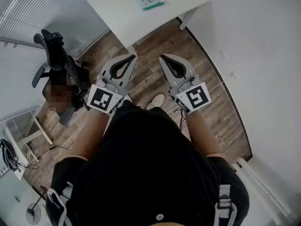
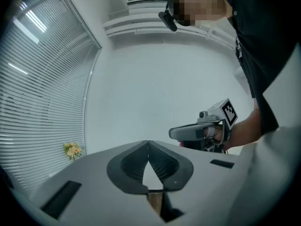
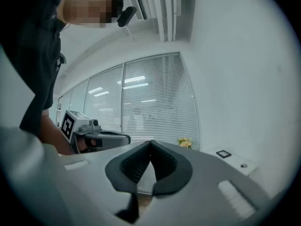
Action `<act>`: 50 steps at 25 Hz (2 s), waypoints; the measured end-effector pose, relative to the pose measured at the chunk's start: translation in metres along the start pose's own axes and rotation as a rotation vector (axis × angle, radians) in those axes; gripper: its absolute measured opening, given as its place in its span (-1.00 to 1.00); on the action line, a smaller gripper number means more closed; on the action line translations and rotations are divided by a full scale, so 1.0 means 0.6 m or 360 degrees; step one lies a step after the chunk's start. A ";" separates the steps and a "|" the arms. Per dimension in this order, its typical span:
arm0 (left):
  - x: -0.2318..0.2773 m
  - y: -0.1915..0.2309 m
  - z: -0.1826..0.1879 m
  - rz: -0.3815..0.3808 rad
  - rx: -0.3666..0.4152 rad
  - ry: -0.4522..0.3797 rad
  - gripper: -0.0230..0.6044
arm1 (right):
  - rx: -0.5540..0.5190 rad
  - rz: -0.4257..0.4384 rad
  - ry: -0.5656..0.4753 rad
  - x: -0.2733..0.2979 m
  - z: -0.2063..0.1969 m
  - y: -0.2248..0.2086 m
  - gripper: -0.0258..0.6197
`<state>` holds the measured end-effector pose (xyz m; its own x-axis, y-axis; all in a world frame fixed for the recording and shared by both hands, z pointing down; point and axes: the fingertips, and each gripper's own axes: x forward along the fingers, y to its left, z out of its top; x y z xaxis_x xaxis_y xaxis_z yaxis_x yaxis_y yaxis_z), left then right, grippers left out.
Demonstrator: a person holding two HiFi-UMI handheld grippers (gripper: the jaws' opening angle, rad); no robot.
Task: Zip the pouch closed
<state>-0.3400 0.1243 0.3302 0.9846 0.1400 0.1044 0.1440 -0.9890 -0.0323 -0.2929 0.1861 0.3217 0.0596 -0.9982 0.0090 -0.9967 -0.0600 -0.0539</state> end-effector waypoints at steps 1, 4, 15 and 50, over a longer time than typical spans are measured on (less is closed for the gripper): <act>-0.008 0.003 -0.004 -0.0004 -0.0007 0.0007 -0.90 | -0.0009 -0.0002 0.0006 0.005 0.000 0.008 -0.89; -0.032 0.013 -0.010 -0.0016 -0.0015 0.0033 -0.90 | -0.0013 -0.0016 0.0017 0.015 0.000 0.031 -0.89; -0.095 0.044 -0.020 -0.0035 -0.0023 -0.0001 -0.90 | 0.0023 -0.0049 0.0004 0.041 -0.001 0.089 -0.89; -0.047 -0.001 -0.012 -0.0043 -0.0053 -0.0068 0.05 | -0.0018 -0.0156 0.0049 -0.027 -0.015 0.036 0.00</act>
<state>-0.3685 0.1208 0.3342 0.9839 0.1677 0.0621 0.1678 -0.9858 0.0032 -0.3157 0.2009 0.3294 0.1552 -0.9869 0.0441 -0.9868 -0.1570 -0.0402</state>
